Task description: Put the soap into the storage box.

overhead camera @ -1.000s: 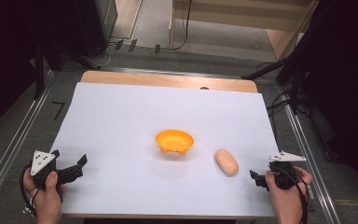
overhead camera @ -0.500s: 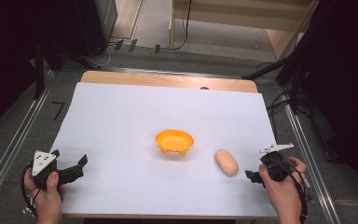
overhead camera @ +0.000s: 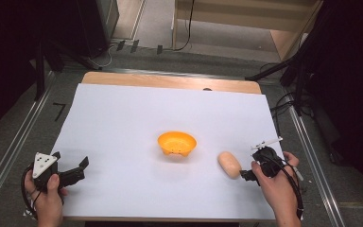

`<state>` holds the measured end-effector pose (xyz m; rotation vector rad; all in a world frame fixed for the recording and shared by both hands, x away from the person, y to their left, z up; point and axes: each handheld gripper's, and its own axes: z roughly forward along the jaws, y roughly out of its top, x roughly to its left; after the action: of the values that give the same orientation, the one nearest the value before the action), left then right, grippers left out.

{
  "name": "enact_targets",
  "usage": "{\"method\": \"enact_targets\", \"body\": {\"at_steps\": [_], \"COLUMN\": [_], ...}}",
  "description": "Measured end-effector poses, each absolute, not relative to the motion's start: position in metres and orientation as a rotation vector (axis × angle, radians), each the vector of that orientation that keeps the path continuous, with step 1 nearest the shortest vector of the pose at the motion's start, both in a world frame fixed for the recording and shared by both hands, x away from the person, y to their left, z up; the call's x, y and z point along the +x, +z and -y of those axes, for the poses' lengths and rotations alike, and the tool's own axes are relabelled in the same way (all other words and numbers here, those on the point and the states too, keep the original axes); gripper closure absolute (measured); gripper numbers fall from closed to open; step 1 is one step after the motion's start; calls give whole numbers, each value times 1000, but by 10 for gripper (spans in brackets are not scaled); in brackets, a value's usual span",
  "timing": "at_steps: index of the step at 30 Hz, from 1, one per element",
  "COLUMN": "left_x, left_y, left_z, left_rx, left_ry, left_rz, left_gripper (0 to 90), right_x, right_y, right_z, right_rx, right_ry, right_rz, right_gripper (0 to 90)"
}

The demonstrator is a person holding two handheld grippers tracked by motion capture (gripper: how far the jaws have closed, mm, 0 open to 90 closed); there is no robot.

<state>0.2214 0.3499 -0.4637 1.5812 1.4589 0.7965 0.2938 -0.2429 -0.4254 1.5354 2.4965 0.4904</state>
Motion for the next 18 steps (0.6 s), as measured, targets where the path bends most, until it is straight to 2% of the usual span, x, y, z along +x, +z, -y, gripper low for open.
{"method": "enact_targets", "body": {"at_steps": [18], "left_x": [222], "left_y": [-464], "left_z": [-350], "left_rx": [1590], "left_ry": [790], "left_rz": [-1464], "left_gripper": [1], "right_x": [318], "right_y": [-425], "right_z": [201], "right_rx": [1494], "right_ry": [465], "right_rz": [-2590], "right_gripper": [171]}}
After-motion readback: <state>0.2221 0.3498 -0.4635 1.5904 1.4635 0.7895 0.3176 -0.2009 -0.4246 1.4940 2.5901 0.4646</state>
